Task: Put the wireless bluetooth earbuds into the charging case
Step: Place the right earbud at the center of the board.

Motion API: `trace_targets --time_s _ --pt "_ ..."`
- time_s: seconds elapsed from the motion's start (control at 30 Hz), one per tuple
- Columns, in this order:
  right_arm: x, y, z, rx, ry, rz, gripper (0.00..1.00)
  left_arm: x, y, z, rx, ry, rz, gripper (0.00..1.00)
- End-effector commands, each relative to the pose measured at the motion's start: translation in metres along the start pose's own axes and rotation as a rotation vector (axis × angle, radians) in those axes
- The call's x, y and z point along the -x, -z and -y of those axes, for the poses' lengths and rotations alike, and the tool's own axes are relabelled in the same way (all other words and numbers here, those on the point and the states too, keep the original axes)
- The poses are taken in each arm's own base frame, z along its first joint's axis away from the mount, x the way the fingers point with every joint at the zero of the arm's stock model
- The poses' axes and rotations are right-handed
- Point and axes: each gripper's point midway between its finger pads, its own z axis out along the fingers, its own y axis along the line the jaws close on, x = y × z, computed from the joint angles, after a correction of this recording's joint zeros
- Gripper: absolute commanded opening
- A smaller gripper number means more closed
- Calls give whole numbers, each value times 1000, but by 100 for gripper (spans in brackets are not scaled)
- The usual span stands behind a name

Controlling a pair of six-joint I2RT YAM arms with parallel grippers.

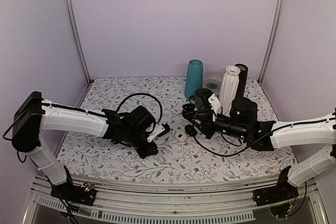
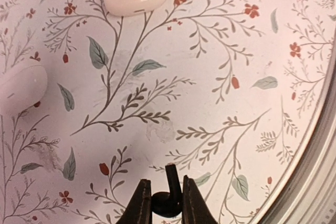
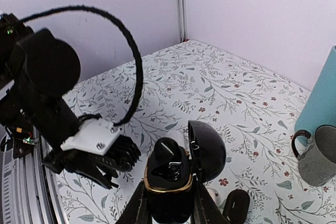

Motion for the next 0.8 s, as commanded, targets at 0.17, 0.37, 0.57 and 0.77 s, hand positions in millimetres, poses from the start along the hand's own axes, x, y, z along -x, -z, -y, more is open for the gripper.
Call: trace_targets --time_s 0.17,0.37,0.57,0.77 --pt "49 19 18 -108 -44 163 3 4 -41 -25 108 33 8 24" --pt "57 21 16 -96 -50 181 3 -1 -49 -31 137 18 -12 38" --pt "59 21 16 -93 -45 183 3 4 -36 -31 137 59 25 53" --pt "61 21 14 -90 -38 184 3 2 -16 -23 65 177 81 59"
